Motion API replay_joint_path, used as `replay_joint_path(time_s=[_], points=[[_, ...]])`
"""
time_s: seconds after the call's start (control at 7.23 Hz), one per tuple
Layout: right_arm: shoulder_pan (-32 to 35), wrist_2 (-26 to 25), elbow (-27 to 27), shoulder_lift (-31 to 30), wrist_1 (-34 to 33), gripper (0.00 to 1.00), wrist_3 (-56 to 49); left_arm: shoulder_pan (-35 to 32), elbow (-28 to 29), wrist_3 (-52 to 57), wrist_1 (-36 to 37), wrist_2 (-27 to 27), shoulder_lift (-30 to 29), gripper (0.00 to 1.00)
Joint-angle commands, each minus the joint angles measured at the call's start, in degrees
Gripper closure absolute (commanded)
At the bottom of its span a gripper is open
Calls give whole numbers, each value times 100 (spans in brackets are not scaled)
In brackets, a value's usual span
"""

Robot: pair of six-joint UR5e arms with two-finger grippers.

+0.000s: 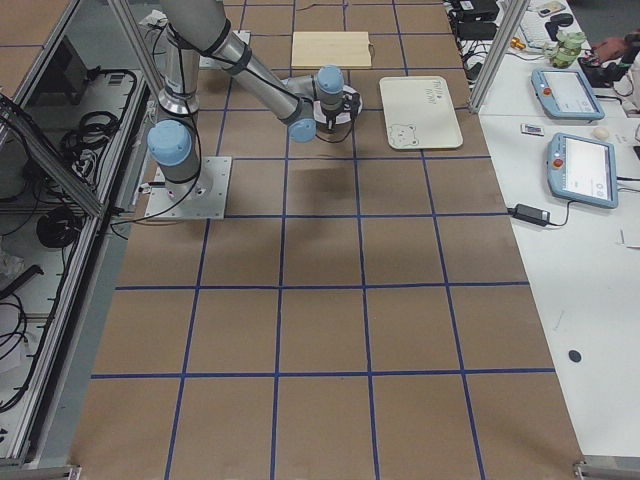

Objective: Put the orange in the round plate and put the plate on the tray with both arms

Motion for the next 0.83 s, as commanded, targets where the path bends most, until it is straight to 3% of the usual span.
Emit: replay_joint_path(time_s=[0.0,0.41,0.69], points=[[-8,8,-20,-33,1,83,3,-6,-4,9,-12,-38,12,0],[-43,17,-379,-68,18,87,300,29,-13,18,14,-82,47,0],[-165,87,-608,-68,272,96,416,56,-13,18,50,-91,47,0]])
